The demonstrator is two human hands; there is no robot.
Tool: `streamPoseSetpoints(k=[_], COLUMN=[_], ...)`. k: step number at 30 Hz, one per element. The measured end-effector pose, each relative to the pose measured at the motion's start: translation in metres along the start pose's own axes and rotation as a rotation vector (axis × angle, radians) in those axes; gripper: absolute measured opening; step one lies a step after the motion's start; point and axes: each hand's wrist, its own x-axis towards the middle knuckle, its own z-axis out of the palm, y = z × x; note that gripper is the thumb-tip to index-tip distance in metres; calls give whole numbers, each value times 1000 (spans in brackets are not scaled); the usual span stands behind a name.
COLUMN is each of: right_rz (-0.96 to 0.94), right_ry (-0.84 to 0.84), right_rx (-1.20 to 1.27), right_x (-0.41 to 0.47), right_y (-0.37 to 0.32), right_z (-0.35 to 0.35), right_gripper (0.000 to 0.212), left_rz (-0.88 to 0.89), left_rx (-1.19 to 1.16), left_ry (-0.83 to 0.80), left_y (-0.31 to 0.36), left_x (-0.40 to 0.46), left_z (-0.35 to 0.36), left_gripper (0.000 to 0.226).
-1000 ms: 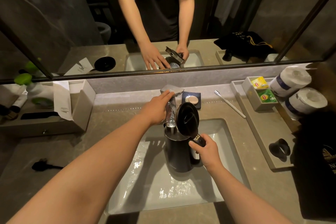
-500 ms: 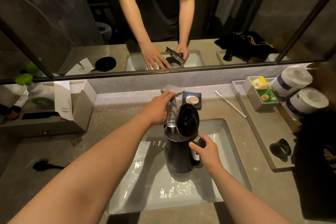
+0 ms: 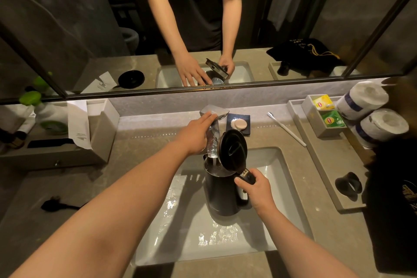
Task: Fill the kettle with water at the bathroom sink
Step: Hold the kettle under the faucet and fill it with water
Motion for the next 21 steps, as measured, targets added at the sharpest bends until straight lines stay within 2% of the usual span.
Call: streamPoseSetpoints(k=[21], right_rz=[7], right_ry=[3], right_rx=[8], right_x=[2], right_y=[3], right_z=[1], right_gripper=[16], left_rz=[-7], left_rx=[11], left_ry=[-13], left_y=[0], left_x=[0], left_z=[0], left_gripper=[73])
